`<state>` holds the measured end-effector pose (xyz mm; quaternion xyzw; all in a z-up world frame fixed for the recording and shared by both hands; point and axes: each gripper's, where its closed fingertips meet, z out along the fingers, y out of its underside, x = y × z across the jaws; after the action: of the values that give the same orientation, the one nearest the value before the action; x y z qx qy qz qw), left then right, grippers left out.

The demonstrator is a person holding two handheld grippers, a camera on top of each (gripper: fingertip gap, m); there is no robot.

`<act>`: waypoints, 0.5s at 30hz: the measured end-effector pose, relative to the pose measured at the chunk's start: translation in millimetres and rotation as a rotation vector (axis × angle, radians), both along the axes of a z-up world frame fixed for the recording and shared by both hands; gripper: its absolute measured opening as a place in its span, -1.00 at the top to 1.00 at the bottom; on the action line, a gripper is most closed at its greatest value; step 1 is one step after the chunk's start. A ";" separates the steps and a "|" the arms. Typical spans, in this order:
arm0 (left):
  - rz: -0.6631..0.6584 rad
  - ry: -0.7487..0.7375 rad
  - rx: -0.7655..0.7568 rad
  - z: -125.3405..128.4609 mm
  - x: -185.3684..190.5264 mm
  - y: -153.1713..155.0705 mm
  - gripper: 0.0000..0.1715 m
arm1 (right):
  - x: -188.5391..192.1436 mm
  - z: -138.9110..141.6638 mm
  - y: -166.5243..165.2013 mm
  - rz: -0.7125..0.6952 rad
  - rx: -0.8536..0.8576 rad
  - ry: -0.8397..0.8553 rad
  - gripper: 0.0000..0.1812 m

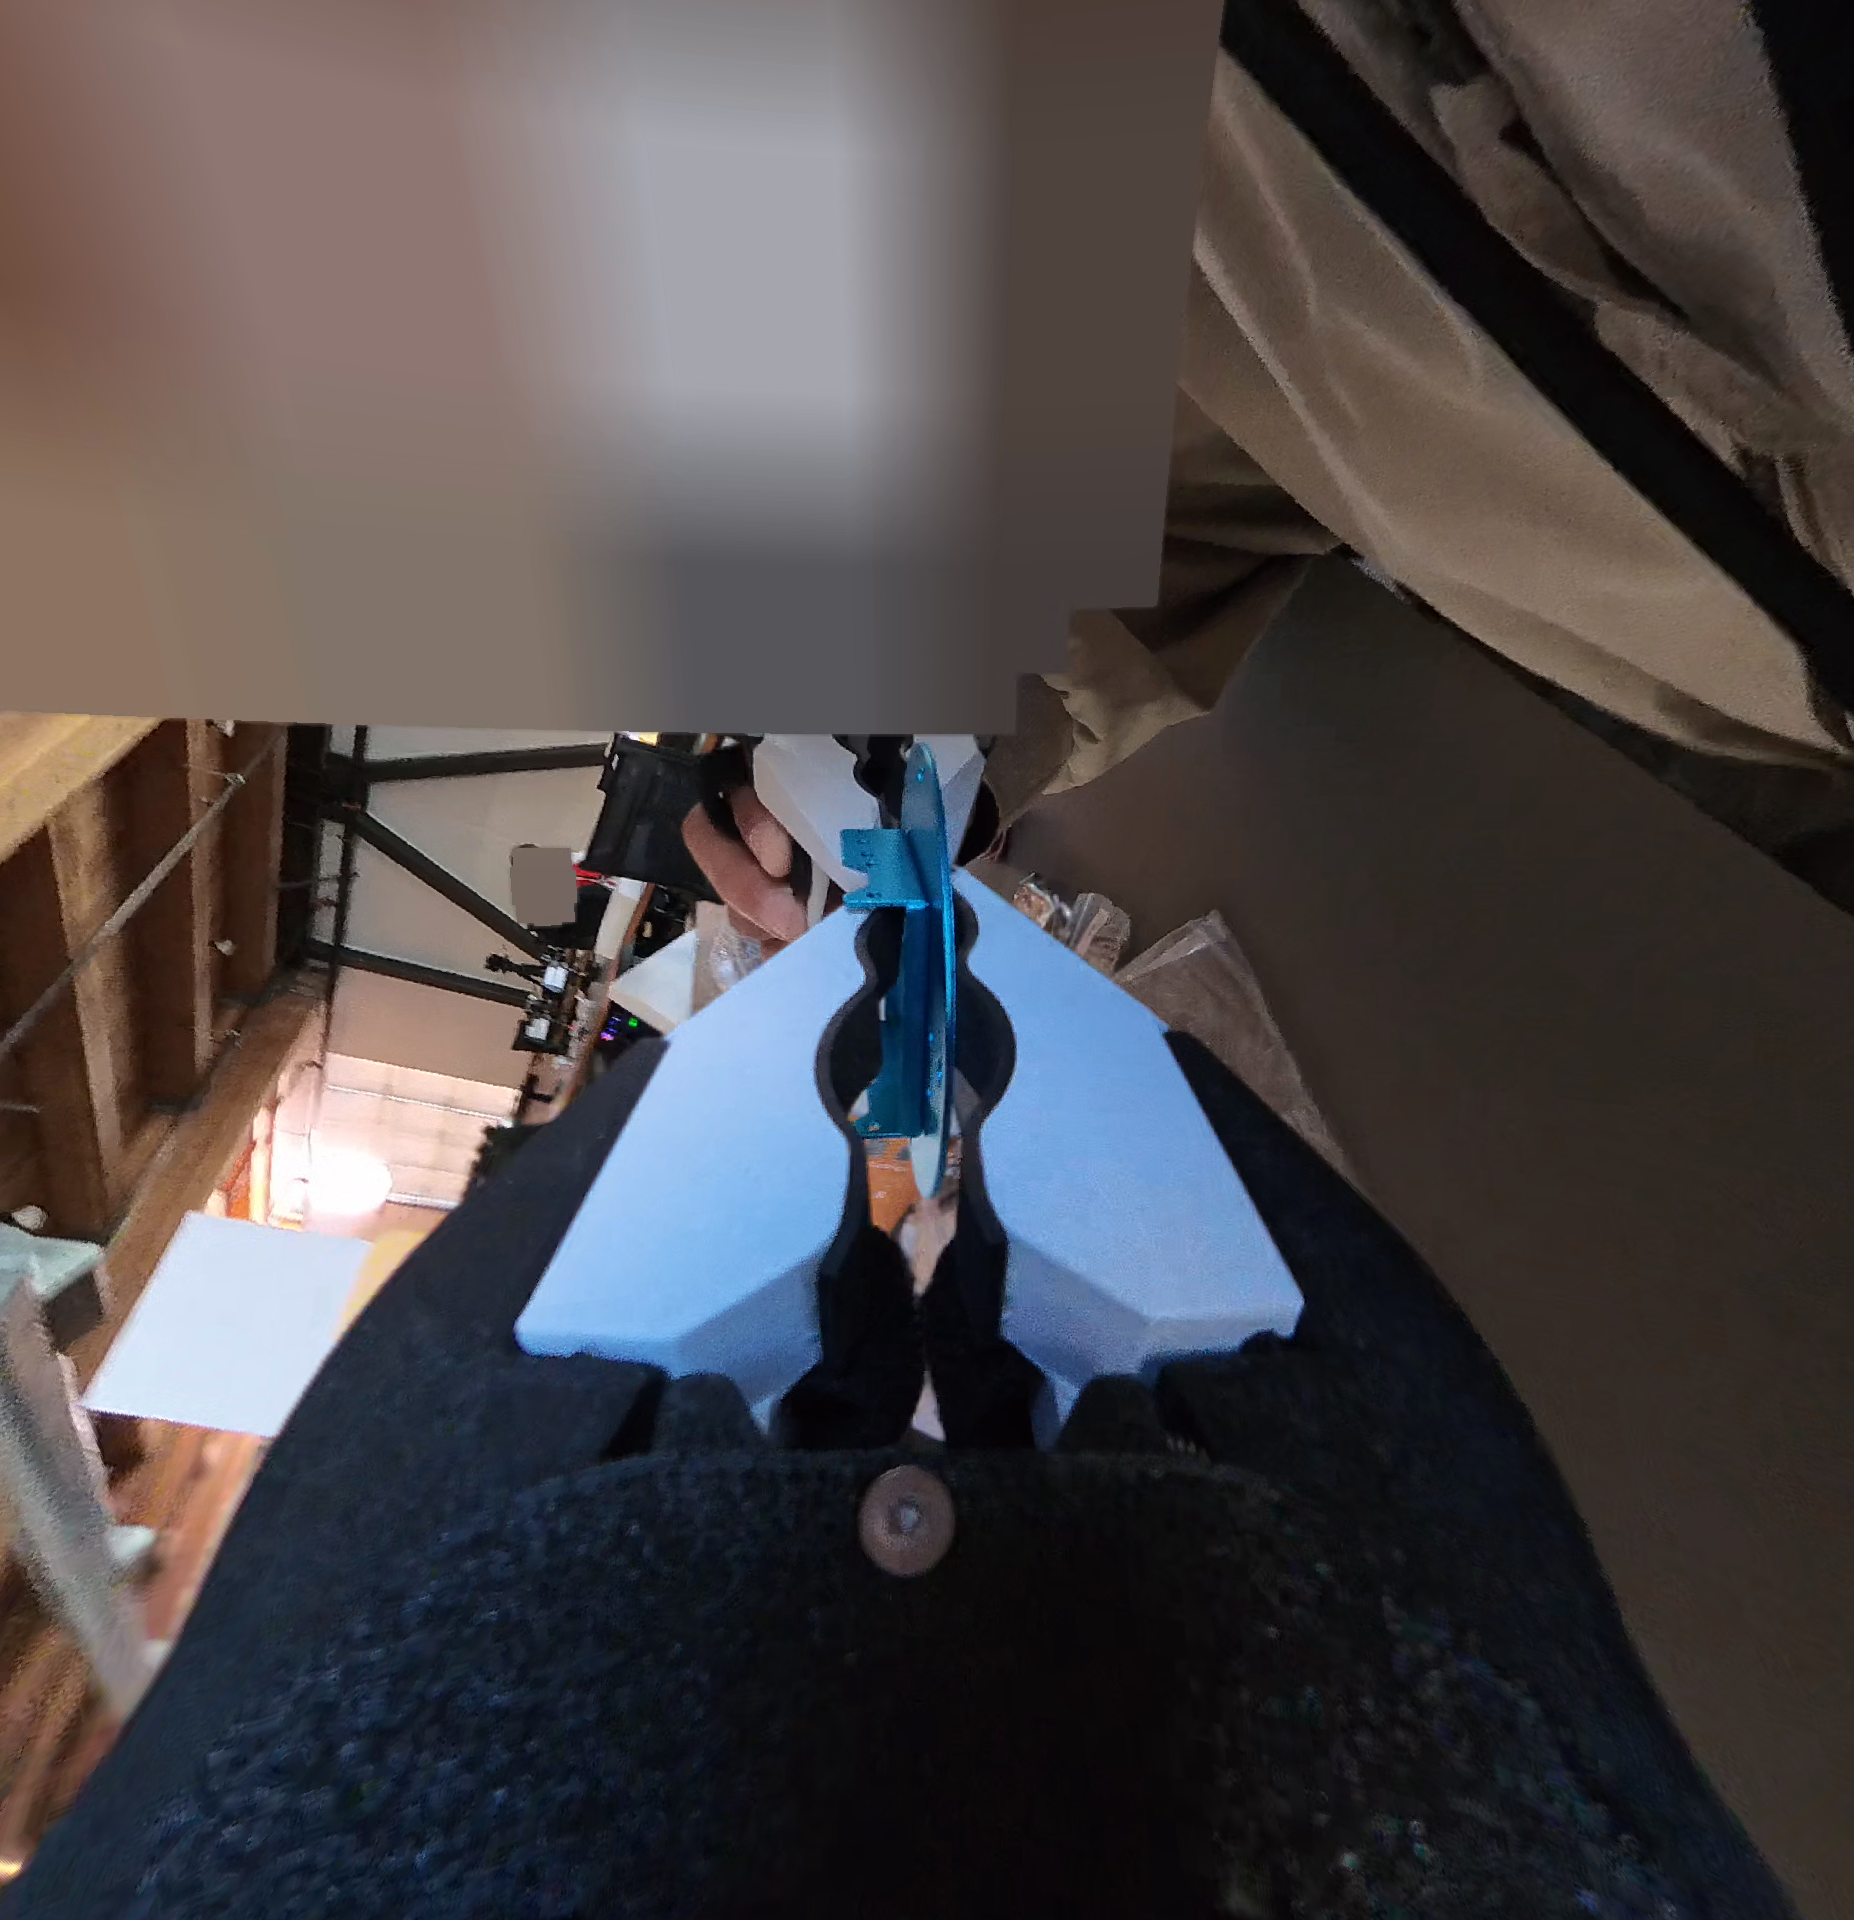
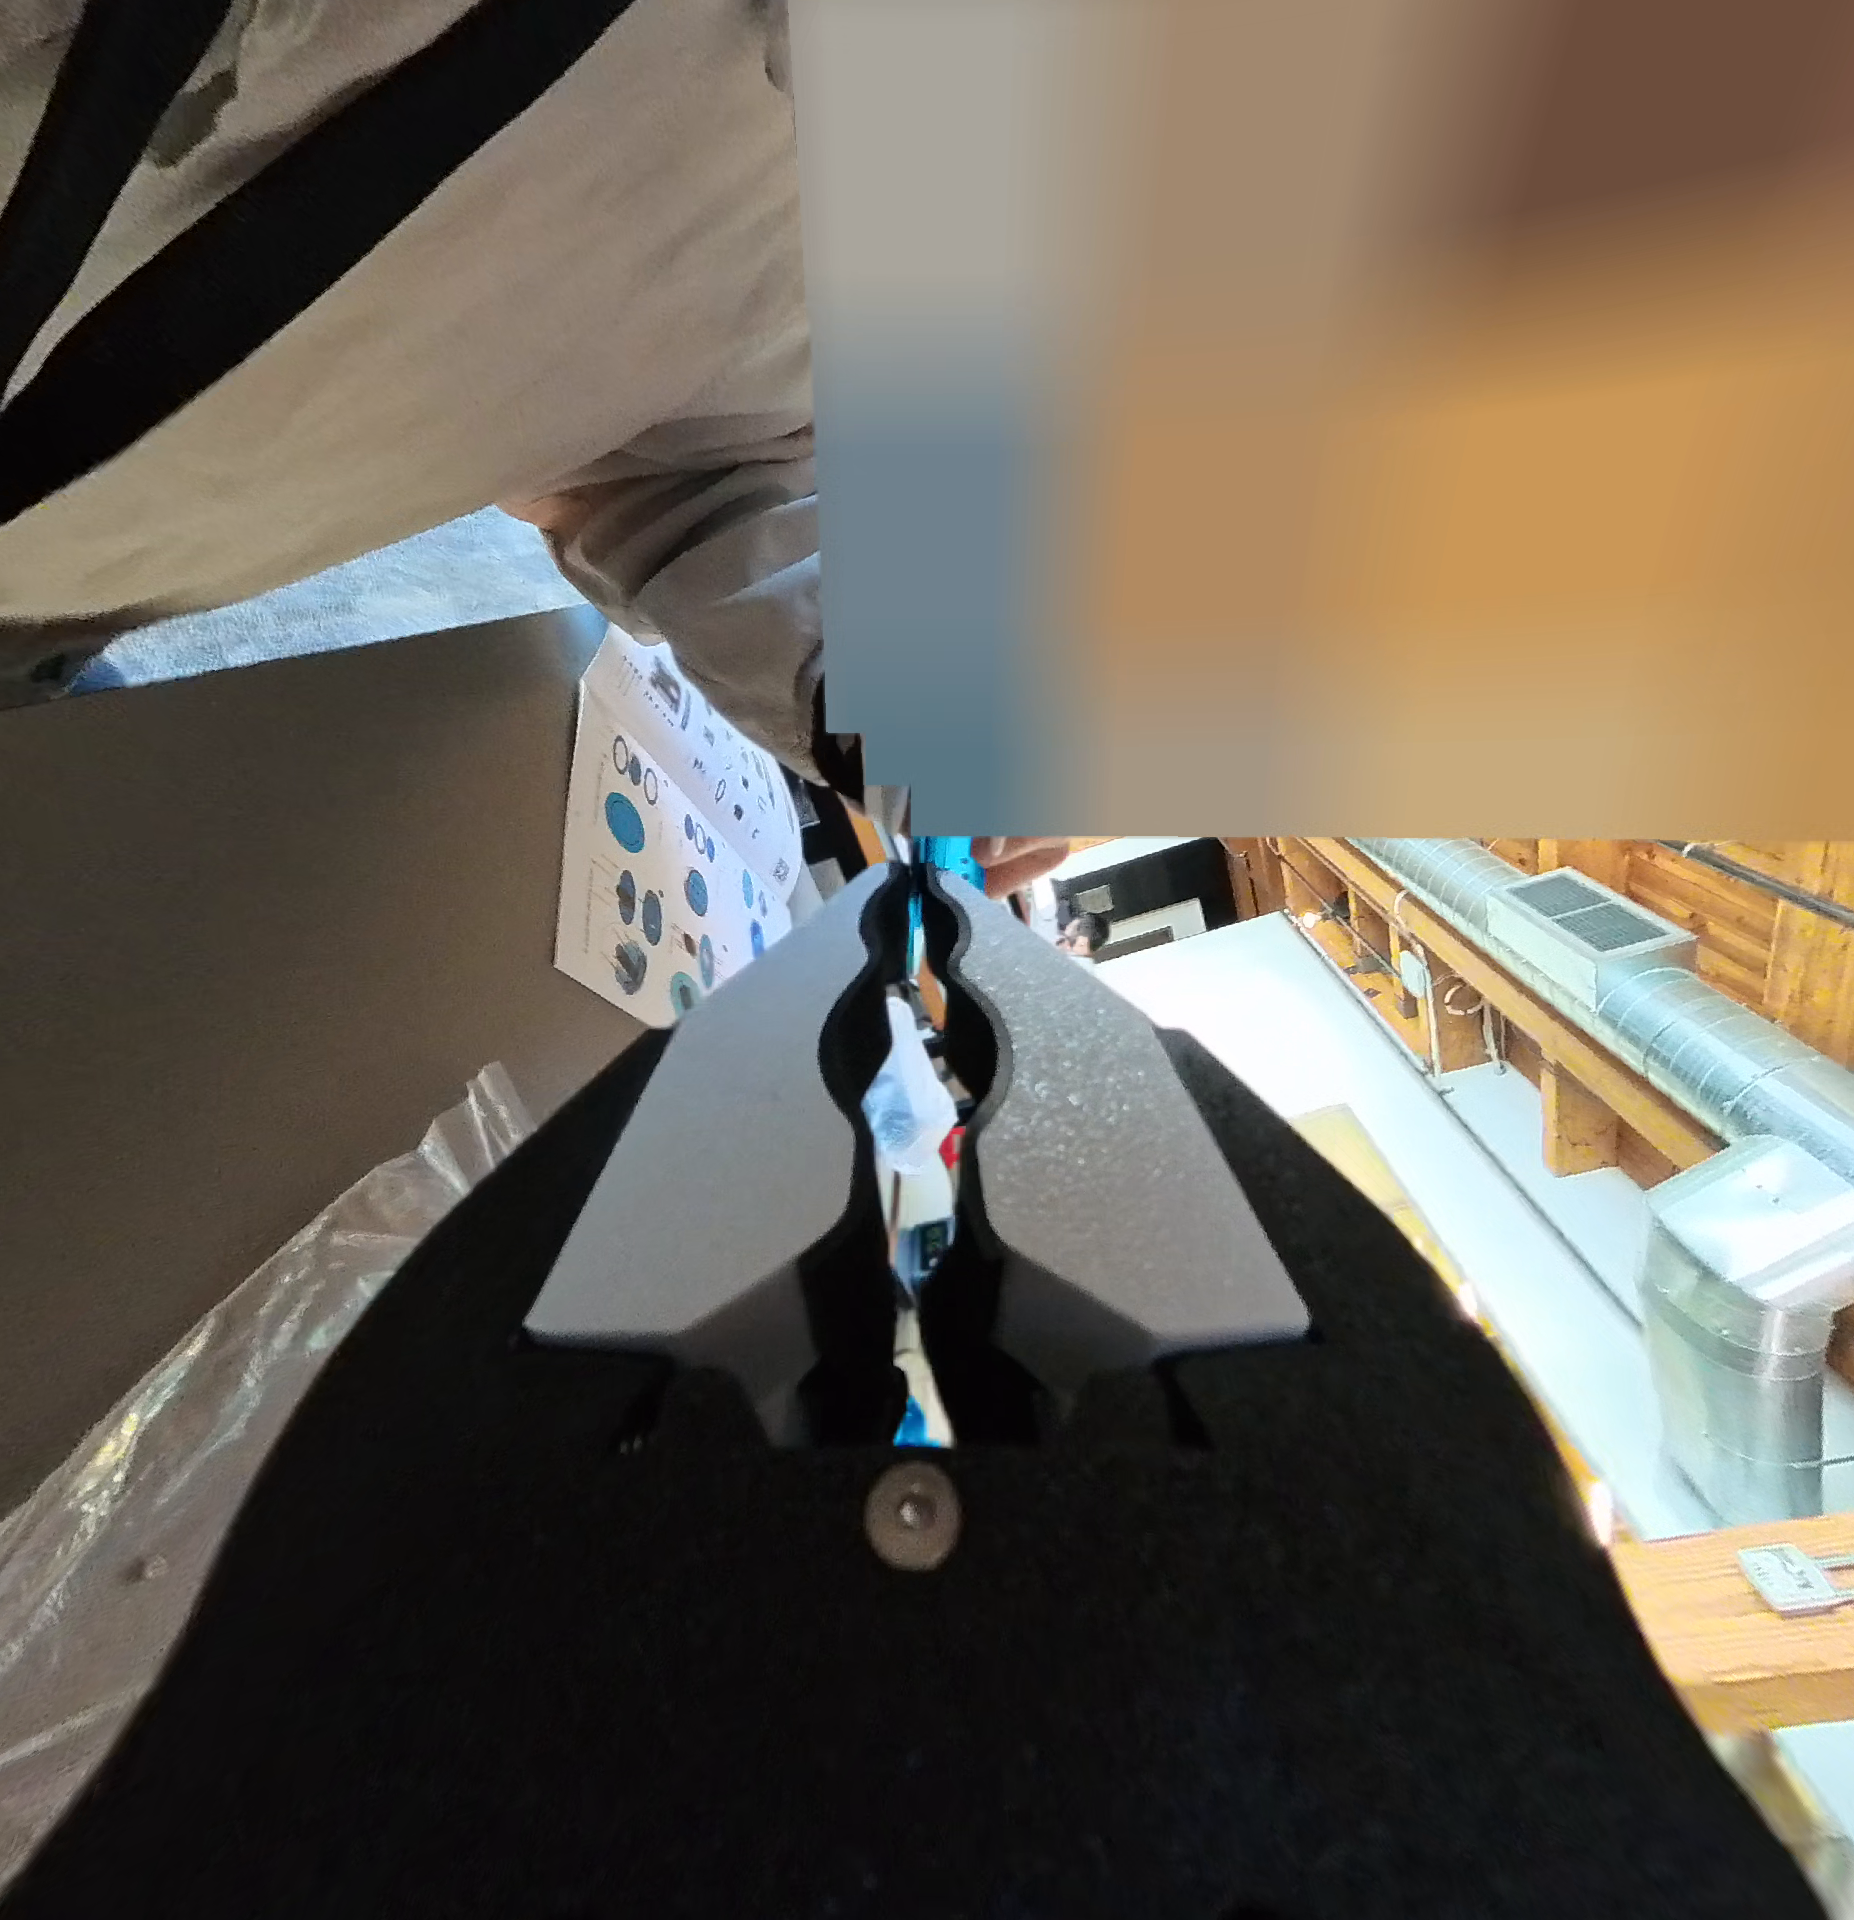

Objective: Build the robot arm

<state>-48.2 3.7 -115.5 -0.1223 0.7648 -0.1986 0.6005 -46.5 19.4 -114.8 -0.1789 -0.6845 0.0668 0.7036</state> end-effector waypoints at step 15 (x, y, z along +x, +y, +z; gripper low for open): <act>0.127 -0.090 -1.257 -12.9 12.8 88.8 0.95 | 13.8 -26.0 76.6 0.133 -1.212 0.136 1.00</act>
<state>-35.3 92.5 -128.4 -0.4886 0.4674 -0.5787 0.4560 -32.8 96.0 -140.8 -0.4994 -0.4882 0.4991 0.5130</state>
